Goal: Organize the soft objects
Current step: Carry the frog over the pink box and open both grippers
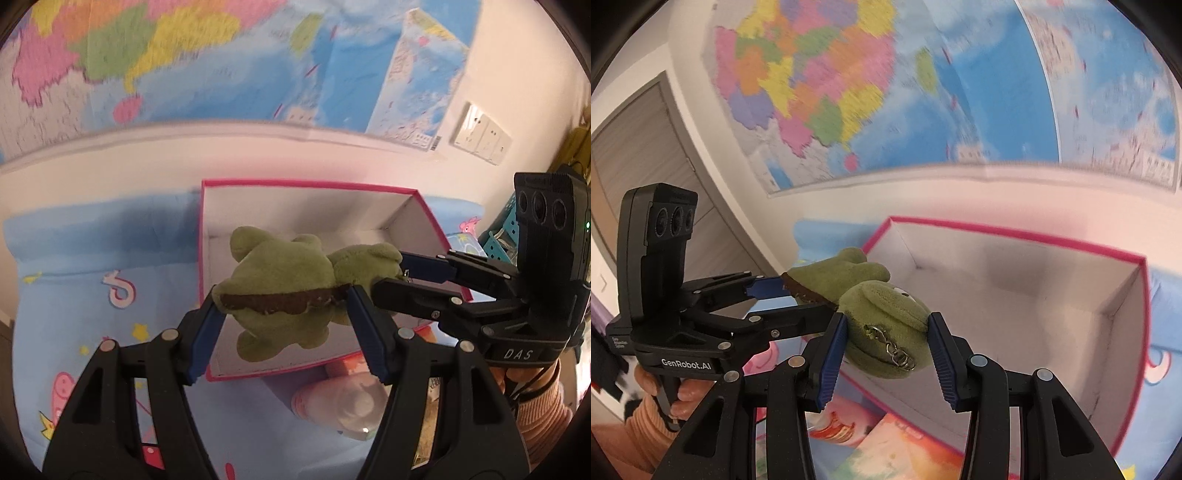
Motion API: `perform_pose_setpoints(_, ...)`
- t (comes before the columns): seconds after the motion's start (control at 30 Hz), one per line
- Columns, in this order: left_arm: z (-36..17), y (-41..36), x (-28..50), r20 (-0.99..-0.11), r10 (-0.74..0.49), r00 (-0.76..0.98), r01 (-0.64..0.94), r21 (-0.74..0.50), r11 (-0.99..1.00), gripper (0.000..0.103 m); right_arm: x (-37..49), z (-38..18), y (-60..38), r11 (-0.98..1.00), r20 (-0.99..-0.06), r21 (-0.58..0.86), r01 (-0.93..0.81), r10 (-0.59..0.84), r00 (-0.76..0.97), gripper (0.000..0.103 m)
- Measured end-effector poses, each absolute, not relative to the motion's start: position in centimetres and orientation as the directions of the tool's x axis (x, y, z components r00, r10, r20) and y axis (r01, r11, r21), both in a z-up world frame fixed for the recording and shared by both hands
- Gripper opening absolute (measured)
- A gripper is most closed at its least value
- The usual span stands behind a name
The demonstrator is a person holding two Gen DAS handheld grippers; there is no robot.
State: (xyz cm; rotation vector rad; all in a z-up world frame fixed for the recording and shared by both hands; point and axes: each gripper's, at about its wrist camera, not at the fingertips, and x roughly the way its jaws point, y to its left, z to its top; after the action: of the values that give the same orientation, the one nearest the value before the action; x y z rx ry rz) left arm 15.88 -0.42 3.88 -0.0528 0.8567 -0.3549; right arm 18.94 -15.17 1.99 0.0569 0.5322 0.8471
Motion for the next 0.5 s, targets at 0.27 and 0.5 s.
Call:
perform_pose_setpoints(0.27, 3.9, -1.2, 16.0, -0.727, -0.313, 0.611, 0.294, -0.159, 0.942, 0.068, 19.3, 1.9, -14.9, 0.684, -0.428, 0.235, -0.691, 0.711, 0.558, 0.045)
perform_pose_setpoints(0.5, 3.3, -1.3, 17.1, -0.741, -0.304, 0.599, 0.279, -0.163, 0.946, 0.068, 20.6, 1.2, -15.0, 0.681, -0.449, 0.276, -0.678, 0.715, 0.536, 0.045)
